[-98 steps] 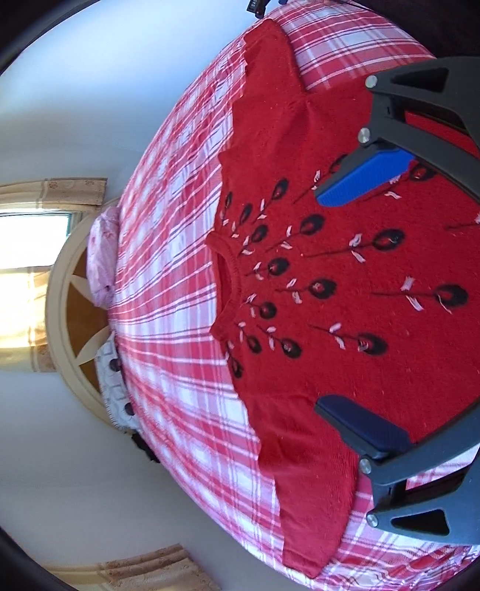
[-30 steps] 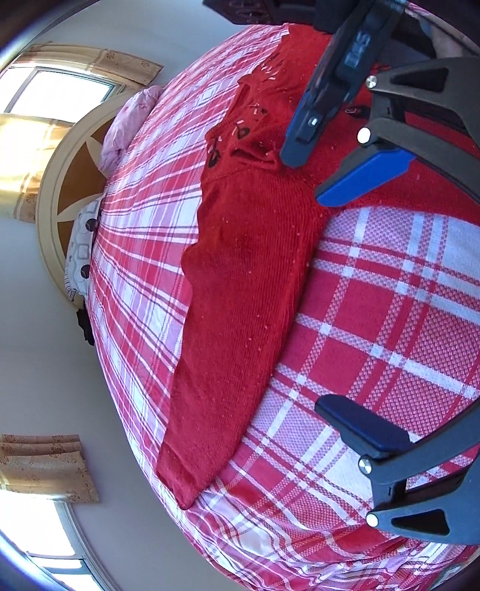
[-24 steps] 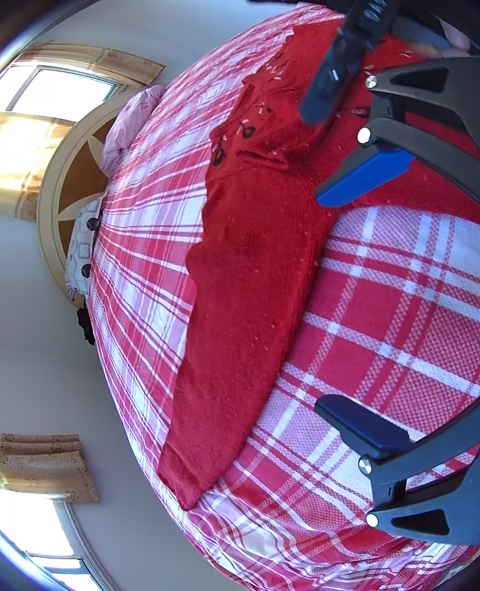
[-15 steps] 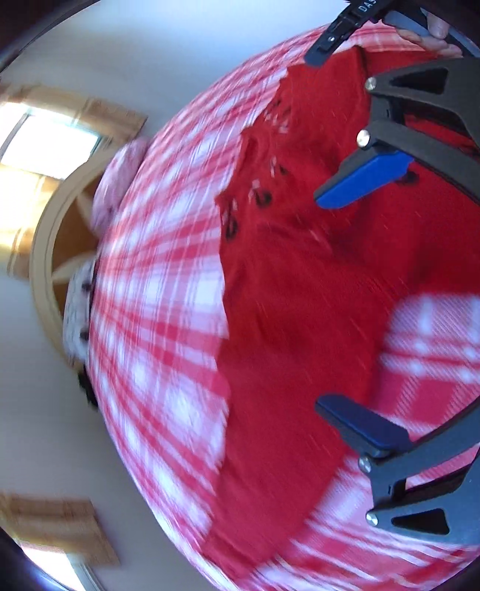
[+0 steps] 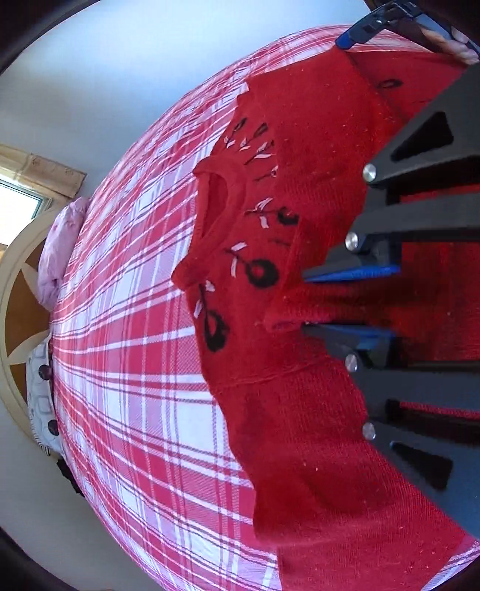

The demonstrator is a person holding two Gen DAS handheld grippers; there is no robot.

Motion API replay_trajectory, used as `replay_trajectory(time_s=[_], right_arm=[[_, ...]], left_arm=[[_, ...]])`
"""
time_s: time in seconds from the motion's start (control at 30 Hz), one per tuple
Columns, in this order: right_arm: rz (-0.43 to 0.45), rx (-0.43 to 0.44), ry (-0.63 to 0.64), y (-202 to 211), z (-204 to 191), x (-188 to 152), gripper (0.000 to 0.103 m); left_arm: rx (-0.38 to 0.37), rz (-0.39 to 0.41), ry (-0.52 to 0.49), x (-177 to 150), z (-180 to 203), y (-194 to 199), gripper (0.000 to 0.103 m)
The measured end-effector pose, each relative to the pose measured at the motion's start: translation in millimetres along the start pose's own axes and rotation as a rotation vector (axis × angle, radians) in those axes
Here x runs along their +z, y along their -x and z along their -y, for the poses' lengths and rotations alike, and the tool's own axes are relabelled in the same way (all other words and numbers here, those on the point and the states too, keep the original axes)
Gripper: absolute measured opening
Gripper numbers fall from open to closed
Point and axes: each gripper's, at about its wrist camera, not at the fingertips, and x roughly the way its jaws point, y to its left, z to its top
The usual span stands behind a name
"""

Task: Fold small clothes
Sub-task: 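Grasp the opposite side edge of the sweater with the left tool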

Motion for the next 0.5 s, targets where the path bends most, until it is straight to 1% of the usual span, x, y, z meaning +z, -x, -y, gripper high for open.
replay_trajectory(time_s=[0.1, 0.17, 0.2, 0.23, 0.3, 0.37, 0.4, 0.47, 0.5], right_arm=[[0.011, -0.024, -0.034, 4, 12, 1, 0.057], [0.016, -0.026, -0.059, 6, 19, 2, 0.057], [0.024, -0.03, -0.077, 8, 23, 2, 0.057], [0.035, -0.04, -0.087, 10, 26, 2, 0.057], [0.06, -0.062, -0.105, 15, 33, 2, 0.057], [0.062, -0.068, -0.119, 15, 39, 3, 0.057], [0.057, -0.071, -0.127, 14, 43, 5, 0.057], [0.058, -0.08, -0.129, 15, 47, 8, 0.057], [0.058, -0.083, -0.125, 14, 48, 11, 0.057]], left_arm=[[-0.017, 0.015, 0.003, 0, -2, 4, 0.01], [-0.011, 0.07, 0.024, 1, -5, 15, 0.01], [-0.014, 0.121, 0.05, 0, -9, 24, 0.01], [-0.011, 0.154, 0.083, -1, -15, 31, 0.01], [0.011, 0.185, 0.168, -4, -29, 40, 0.01], [0.034, 0.178, 0.195, -7, -37, 38, 0.01], [0.061, 0.16, 0.189, -9, -38, 35, 0.009], [0.144, 0.128, 0.17, -15, -38, 25, 0.01], [0.161, 0.12, 0.179, -17, -40, 22, 0.01]])
